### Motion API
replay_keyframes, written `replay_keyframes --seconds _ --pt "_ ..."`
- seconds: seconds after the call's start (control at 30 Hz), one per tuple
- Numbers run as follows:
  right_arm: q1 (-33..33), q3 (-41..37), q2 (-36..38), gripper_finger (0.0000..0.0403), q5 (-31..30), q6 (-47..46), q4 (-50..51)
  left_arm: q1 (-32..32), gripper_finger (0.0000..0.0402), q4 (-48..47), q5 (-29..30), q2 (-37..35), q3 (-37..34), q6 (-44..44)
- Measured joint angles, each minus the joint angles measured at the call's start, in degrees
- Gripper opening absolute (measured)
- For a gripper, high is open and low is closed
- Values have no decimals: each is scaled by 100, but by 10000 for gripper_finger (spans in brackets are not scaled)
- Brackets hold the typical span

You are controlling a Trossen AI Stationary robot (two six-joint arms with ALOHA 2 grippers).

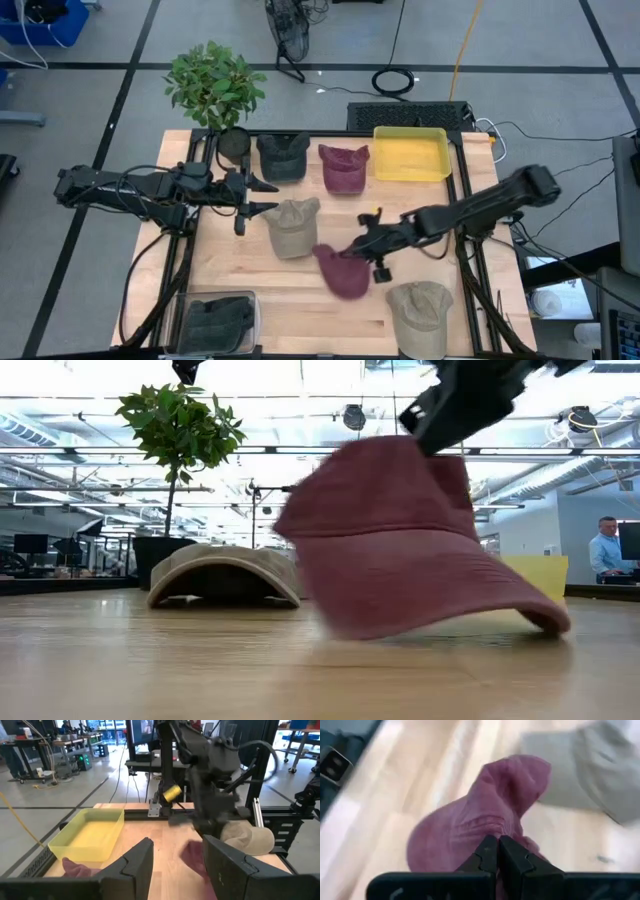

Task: Pick & Place hat
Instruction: Put the bottom red cap into the yellow bin

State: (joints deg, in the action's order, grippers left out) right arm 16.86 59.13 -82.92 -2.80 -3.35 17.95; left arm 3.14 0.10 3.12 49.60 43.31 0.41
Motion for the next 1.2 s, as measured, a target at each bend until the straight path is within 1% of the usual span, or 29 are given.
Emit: replay_keyframes --seconds 0.13,0.23,0.27,0.4,0.53,0.67,0.8,0.97,1.07,1.2 --pt "-134 -88 570 1 -64 -13 891 1 172 1 2 0 0 -56" --pt "-266 -315 836 1 -98 -36 1094 2 172 2 2 0 0 -58" --pt "-311 -420 914 1 -201 -37 1172 2 172 2 2 0 0 -60" --pt "-534 -667 1173 1 -987 72 1733 0 172 0 2 0 0 -71" --pt "-709 -702 1472 1 -1799 221 2185 1 172 2 2 0 0 -69" --pt "-898 -702 1845 0 -1875 643 2261 2 172 2 2 0 0 -71" --pt "-1050 -702 2263 0 -2269 1047 2321 2 172 2 2 0 0 -69" --pt "-1334 -679 2724 0 -2621 1668 2396 1 172 0 2 0 0 -40" --pt "-1552 -502 2827 0 -3037 1897 2610 2 172 0 4 0 0 -34" --pt "-1772 -177 2838 0 -3872 2354 2776 0 172 0 4 0 0 -36"
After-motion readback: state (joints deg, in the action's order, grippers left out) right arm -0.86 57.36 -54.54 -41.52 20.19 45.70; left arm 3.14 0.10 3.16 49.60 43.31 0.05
